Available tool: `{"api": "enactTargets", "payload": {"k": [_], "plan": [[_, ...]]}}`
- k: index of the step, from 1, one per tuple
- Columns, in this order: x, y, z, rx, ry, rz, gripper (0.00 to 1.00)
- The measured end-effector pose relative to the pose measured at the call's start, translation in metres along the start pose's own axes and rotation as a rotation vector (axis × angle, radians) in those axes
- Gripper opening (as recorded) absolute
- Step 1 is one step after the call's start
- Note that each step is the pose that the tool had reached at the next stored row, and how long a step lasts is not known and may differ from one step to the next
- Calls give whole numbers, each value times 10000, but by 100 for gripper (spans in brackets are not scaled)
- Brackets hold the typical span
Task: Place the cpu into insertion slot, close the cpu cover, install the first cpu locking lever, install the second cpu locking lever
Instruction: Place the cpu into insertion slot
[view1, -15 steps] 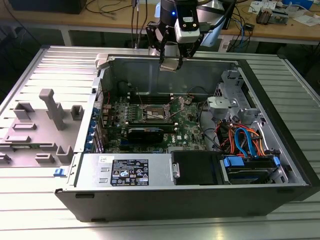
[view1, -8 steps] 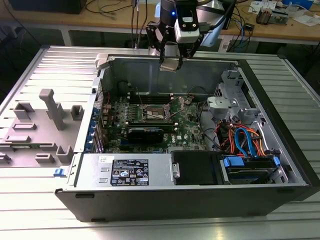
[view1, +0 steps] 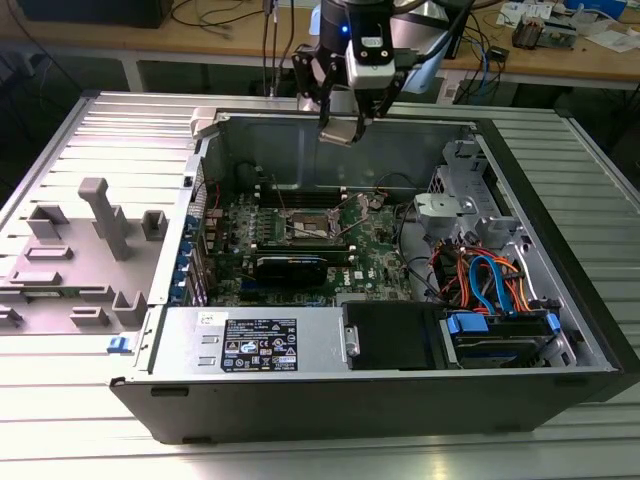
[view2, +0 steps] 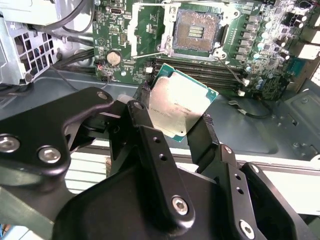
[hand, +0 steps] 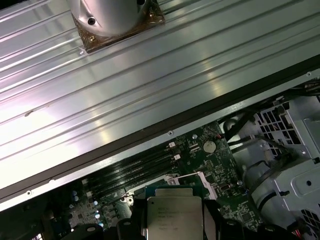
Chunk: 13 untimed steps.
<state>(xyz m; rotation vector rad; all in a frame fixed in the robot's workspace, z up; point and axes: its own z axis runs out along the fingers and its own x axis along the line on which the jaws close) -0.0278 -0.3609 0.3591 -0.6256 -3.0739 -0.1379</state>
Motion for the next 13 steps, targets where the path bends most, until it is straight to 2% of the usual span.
{"api": "enactTargets", "payload": {"k": [3,9,13], "plan": [[2,-18,0,-2,0,1,54],[3,-20,8,-6,-30,406,54],[10,-28,12,-8,-39,517,54]]}}
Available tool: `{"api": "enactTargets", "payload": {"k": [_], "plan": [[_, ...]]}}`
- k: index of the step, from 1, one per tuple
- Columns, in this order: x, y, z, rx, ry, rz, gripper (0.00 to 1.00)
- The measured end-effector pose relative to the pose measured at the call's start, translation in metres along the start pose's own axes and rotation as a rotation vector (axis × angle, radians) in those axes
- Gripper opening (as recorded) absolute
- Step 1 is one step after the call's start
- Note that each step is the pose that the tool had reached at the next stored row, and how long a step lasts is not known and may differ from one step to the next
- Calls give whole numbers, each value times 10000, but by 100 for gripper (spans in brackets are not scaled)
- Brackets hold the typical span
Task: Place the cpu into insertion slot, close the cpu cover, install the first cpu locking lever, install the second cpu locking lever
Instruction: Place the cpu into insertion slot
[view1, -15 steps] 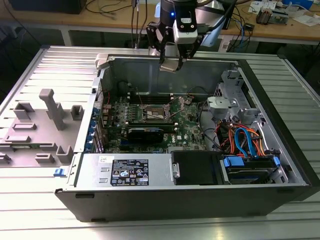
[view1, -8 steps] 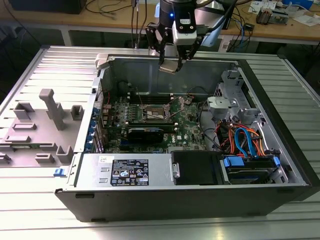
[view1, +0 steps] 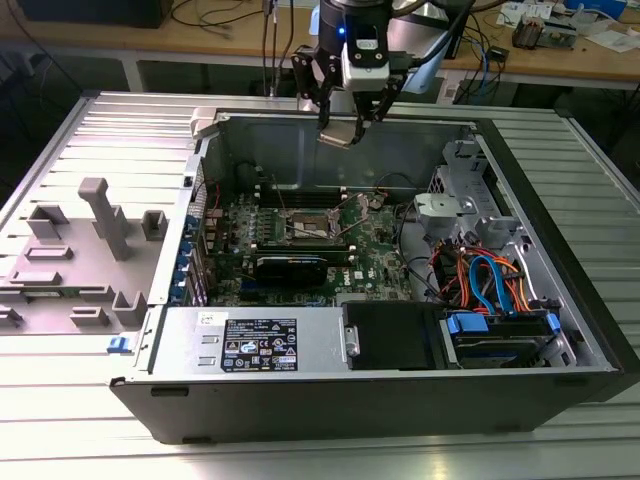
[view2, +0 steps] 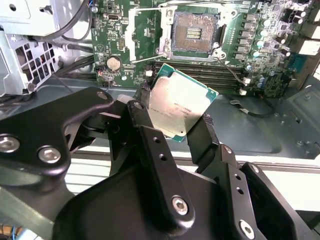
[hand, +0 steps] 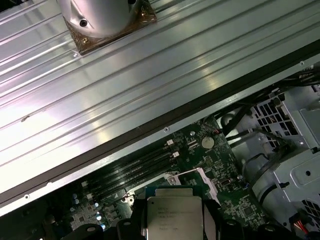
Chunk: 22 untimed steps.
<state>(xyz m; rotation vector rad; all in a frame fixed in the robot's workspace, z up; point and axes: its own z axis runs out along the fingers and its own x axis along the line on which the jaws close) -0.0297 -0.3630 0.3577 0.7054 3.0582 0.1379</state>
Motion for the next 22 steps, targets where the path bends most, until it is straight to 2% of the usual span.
{"api": "enactTargets", "payload": {"k": [6,11,22], "plan": [[53,-46,4,-1,-5,70,54],[53,-49,22,-12,-62,793,54],[56,-50,23,-14,-66,821,54]]}}
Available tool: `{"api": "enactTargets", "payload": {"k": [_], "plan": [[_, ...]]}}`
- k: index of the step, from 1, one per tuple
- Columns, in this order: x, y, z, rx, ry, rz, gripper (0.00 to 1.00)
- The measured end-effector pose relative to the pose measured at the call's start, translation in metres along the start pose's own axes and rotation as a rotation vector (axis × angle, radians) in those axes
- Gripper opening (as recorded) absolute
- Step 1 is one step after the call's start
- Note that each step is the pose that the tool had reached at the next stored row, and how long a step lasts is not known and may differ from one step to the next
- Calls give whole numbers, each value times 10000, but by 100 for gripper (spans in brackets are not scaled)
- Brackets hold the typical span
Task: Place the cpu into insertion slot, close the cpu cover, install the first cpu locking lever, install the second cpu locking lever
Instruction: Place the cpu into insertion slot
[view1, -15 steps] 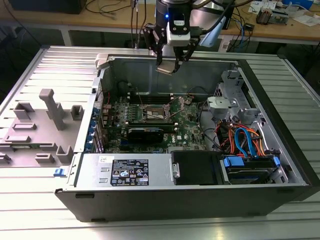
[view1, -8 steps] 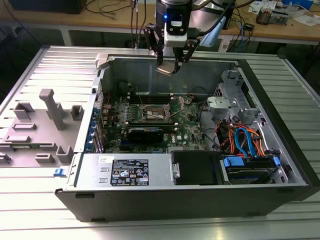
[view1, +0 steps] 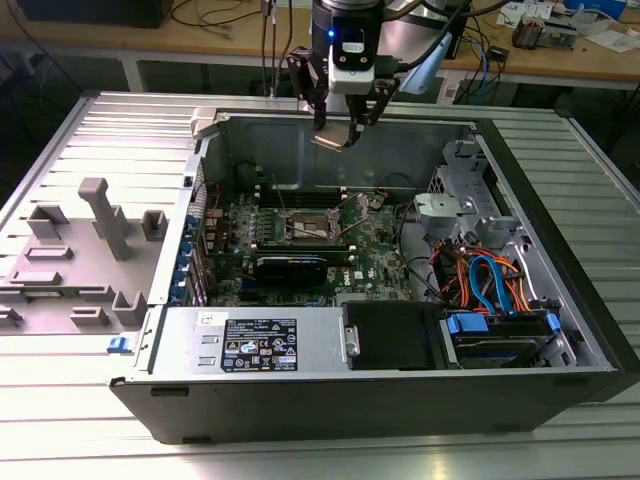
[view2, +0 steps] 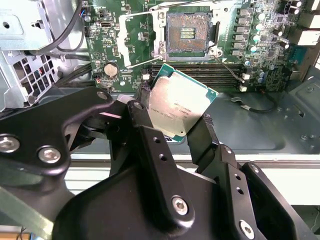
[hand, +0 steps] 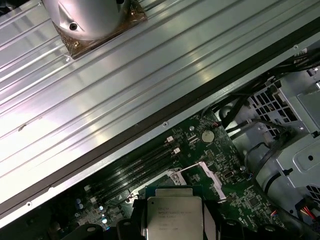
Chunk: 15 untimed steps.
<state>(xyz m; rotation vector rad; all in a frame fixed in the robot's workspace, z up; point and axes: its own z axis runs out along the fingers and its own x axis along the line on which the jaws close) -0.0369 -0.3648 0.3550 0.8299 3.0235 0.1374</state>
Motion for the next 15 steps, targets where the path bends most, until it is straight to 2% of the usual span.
{"api": "enactTargets", "payload": {"k": [15], "plan": [[3,-12,35,-23,-109,1260,54]]}}
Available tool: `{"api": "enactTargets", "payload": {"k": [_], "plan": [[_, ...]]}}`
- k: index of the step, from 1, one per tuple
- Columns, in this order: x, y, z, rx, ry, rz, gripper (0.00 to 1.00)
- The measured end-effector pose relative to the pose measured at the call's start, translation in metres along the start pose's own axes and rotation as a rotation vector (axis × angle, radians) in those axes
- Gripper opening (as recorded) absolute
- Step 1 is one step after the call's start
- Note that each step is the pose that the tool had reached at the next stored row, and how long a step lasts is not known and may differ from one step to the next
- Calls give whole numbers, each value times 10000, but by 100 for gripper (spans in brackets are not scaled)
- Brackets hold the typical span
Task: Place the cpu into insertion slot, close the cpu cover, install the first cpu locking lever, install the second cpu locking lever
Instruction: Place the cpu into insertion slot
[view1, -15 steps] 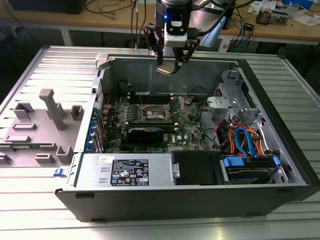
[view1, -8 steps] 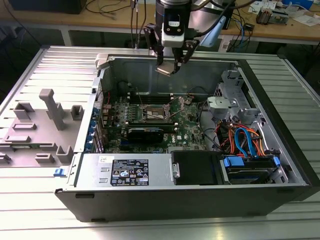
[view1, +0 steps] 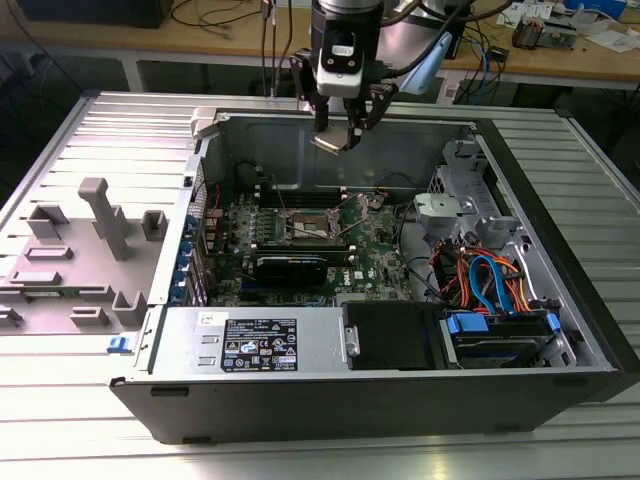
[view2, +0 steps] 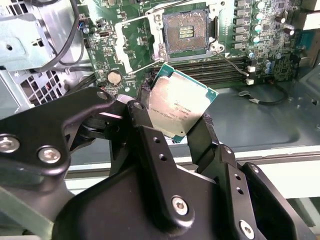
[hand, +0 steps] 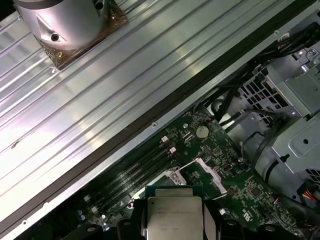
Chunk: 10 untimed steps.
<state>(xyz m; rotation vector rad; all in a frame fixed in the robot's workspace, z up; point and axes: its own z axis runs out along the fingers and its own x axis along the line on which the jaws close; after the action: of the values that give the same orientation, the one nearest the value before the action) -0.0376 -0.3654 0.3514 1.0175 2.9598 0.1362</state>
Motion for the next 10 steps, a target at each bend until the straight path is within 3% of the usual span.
{"api": "enactTargets", "payload": {"k": [10], "plan": [[-1,-3,30,-18,-84,967,54]]}}
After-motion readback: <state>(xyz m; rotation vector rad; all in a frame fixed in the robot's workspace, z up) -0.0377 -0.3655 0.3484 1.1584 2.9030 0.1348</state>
